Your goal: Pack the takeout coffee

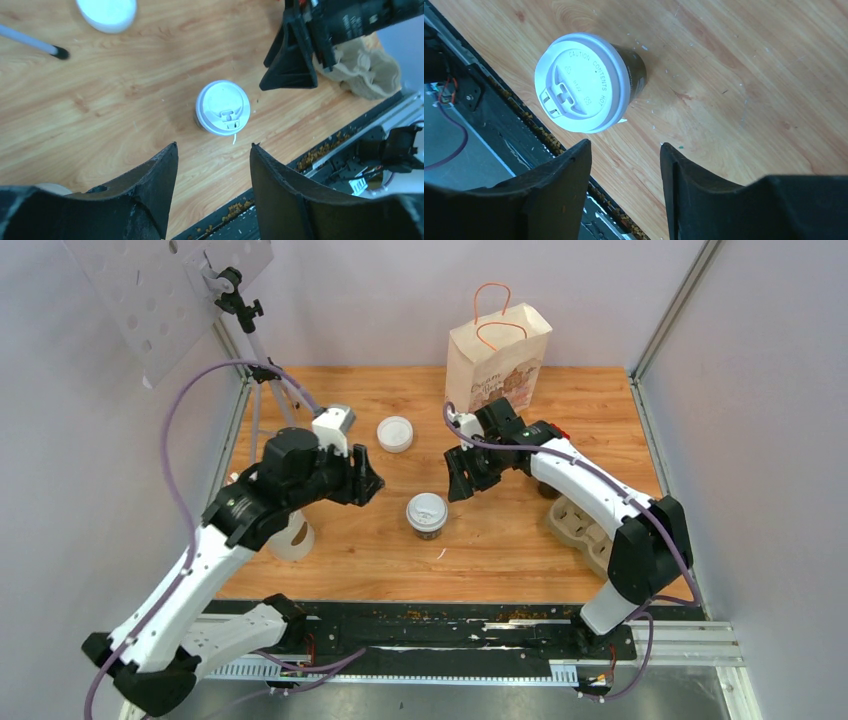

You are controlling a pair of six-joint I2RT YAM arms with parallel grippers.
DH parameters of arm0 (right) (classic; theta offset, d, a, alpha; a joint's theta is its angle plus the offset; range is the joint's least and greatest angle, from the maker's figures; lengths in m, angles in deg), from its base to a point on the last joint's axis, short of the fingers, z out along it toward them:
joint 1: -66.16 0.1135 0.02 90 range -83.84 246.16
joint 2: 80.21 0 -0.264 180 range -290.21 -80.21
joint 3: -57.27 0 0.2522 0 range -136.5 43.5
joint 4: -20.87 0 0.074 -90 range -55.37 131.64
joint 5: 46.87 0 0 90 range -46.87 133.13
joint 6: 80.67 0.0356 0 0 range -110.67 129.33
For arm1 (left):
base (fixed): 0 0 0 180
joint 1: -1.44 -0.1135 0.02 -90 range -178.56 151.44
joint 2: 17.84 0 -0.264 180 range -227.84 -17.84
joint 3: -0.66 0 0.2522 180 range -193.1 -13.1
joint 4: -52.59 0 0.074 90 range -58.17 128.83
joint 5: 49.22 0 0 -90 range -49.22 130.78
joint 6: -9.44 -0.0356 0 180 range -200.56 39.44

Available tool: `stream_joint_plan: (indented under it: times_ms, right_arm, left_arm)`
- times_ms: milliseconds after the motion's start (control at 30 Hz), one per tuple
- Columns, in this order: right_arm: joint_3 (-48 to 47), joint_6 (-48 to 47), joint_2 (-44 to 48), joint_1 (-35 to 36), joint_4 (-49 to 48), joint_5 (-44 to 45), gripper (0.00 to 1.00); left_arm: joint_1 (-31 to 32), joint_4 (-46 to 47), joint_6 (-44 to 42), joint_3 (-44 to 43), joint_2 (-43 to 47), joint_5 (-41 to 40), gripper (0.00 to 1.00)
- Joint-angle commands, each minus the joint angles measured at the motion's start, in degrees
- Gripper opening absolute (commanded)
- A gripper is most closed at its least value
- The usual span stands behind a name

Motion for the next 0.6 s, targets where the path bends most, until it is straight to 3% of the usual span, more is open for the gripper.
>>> stream_joint_plan:
  times_ms: [0, 200, 567]
  right_arm:
    - [1.6, 1.1, 0.5, -2.1, -7.2, -8.0, 0.52]
    - [2.4, 1.6, -2.4, -3.2, -10.4, -10.8, 0.49]
    - [0.7, 0.8, -7.9, -3.2, -10.9, -14.3, 0.38]
  left_arm:
    - [0.1, 6.2, 4.0, 3.9, -4.7, 5.8, 0.61]
    - [0.1, 14.2, 6.8, 11.0, -9.3, 5.9, 0.6]
    - [0.2, 26.7, 8.4, 19.2, -16.2, 9.1, 0.48]
